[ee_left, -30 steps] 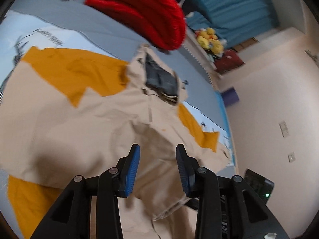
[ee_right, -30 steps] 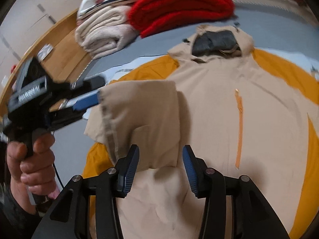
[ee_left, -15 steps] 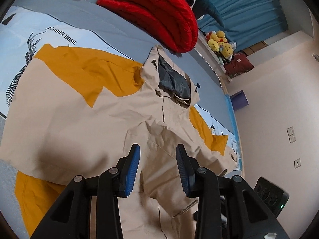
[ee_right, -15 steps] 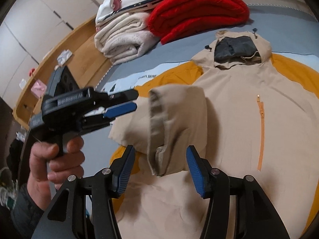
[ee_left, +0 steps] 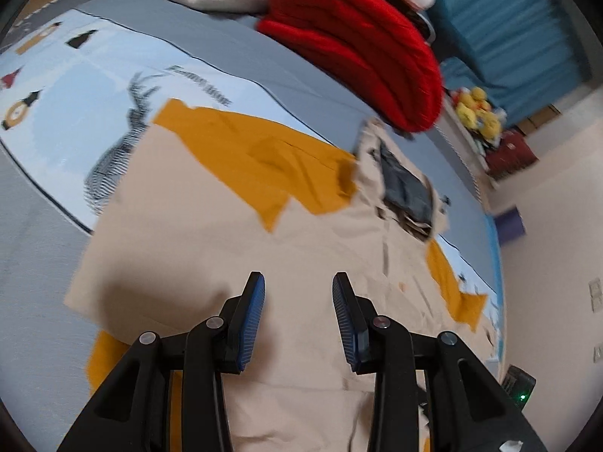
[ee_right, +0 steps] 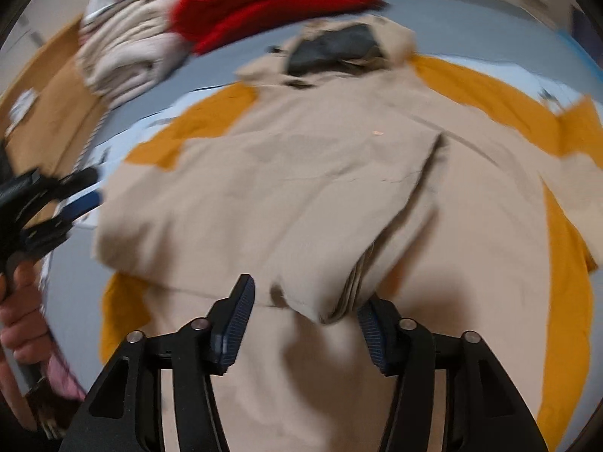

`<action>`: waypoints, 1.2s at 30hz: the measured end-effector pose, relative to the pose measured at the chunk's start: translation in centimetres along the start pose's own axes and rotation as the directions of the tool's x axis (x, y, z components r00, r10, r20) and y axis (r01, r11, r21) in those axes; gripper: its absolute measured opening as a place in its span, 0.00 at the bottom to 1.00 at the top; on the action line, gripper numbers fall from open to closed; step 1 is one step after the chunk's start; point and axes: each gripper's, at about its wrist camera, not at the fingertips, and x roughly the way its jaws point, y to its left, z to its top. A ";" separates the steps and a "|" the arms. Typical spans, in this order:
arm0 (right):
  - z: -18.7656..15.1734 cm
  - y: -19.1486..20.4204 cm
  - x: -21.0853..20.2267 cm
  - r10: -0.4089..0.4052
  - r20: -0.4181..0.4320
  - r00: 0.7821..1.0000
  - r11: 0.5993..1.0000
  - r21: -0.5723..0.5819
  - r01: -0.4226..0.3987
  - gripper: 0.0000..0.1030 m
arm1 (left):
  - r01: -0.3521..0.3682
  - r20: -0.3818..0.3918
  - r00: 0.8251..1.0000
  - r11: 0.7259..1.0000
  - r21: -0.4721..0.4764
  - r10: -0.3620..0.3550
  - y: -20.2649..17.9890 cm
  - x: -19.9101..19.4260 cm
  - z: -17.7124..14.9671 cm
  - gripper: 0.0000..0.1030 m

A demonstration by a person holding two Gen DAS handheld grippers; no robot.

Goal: Fold large clothes

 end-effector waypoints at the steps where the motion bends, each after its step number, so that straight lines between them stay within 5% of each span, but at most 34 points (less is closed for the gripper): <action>1: 0.1 -0.5 0.1 -0.013 -0.004 1.000 1.000 0.014 0.013 0.33 | -0.012 0.005 1.000 1.000 -0.003 0.013 0.3 0.0 0.2 0.32; 7: 1.1 -3.9 0.8 0.033 -0.032 0.999 0.989 0.143 -0.028 0.15 | -0.124 0.013 0.992 0.992 -0.006 0.124 1.9 0.5 1.0 0.32; 14: 3.2 -7.2 -3.4 -0.044 0.143 0.989 0.977 0.214 0.012 0.13 | -0.181 0.041 0.983 0.983 -0.001 0.181 2.8 0.2 2.1 0.32; 17: 4.3 -10.9 -3.6 -0.118 0.133 0.984 0.955 0.286 0.076 0.13 | -0.189 -0.026 0.982 0.982 0.014 0.189 2.9 1.7 1.8 0.32; 23: 4.6 -15.2 -3.1 -0.133 0.069 0.989 0.913 0.397 0.095 0.13 | -0.180 -0.123 0.975 0.982 0.057 0.186 2.7 4.2 0.9 0.32; 26: 5.1 -15.6 -3.8 -0.155 0.092 0.984 0.913 0.394 0.107 0.13 | -0.190 -0.174 0.962 0.975 0.118 0.209 2.0 5.3 0.1 0.32; 30: 5.3 -16.6 -3.7 -0.140 0.069 0.988 0.909 0.405 0.101 0.13 | -0.270 -0.238 0.922 0.948 0.169 0.305 3.0 7.4 -1.3 0.34; 36: 4.8 -19.7 -3.4 -0.160 0.031 0.987 0.852 0.509 0.122 0.22 | -0.315 -0.232 0.903 0.924 0.219 0.362 2.4 7.4 -2.0 0.34</action>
